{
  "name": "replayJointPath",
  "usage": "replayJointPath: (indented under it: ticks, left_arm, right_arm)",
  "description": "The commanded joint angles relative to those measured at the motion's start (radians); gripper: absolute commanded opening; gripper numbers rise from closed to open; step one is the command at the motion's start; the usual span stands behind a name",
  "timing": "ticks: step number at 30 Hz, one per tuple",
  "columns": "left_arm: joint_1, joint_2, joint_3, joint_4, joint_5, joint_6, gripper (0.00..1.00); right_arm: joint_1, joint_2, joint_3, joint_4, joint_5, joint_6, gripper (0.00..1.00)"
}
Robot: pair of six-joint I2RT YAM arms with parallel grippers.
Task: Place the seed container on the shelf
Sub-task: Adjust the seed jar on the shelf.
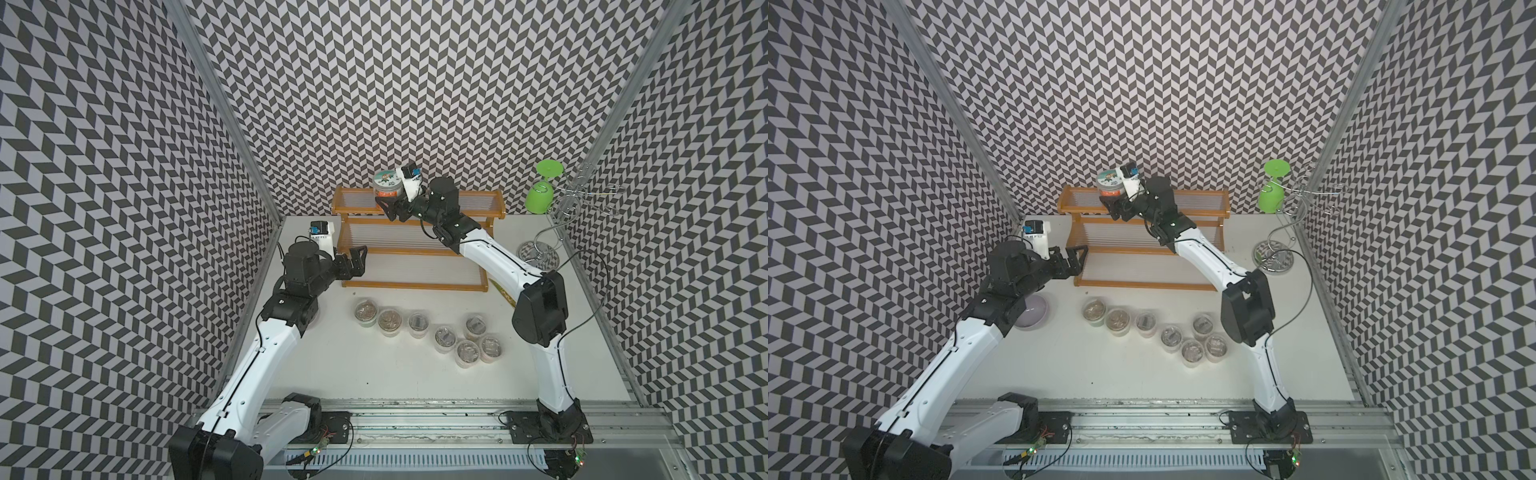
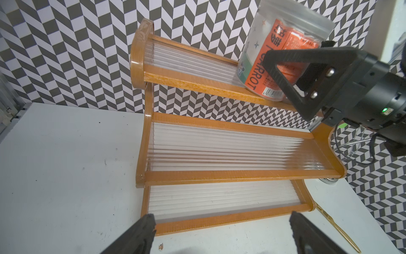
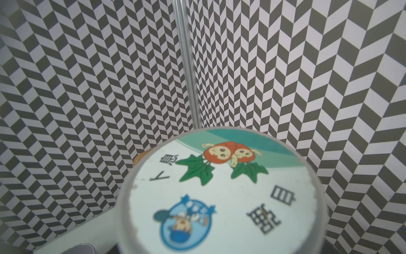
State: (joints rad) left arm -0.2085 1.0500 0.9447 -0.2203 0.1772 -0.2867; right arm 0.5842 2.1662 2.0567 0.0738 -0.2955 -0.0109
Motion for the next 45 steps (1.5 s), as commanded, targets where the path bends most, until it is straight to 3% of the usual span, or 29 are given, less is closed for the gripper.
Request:
replayJointPath:
  ticks: [1, 15, 35, 41, 45]
  left_arm:
    - [0.007, 0.004, 0.008, -0.012, 0.010, 0.014, 1.00]
    - [0.008, 0.006, 0.002, -0.016, 0.014, 0.021, 0.99]
    - [0.010, 0.007, 0.005, -0.017, 0.017, 0.020, 0.99]
    - [0.014, 0.009, 0.010, -0.018, 0.016, 0.020, 1.00]
    - [0.014, 0.013, 0.011, -0.017, 0.022, 0.020, 1.00]
  right_arm:
    - [0.004, 0.020, 0.027, 0.083, 0.051, -0.020, 0.81]
    - [-0.004, 0.031, 0.027, 0.095, 0.127, -0.049, 0.82]
    - [0.001, -0.045, -0.026, 0.040, 0.001, -0.031, 0.85]
    - [0.000, -0.029, 0.008, 0.011, 0.000, -0.038, 0.81]
    - [0.001, -0.031, 0.007, 0.004, 0.033, -0.037, 0.90]
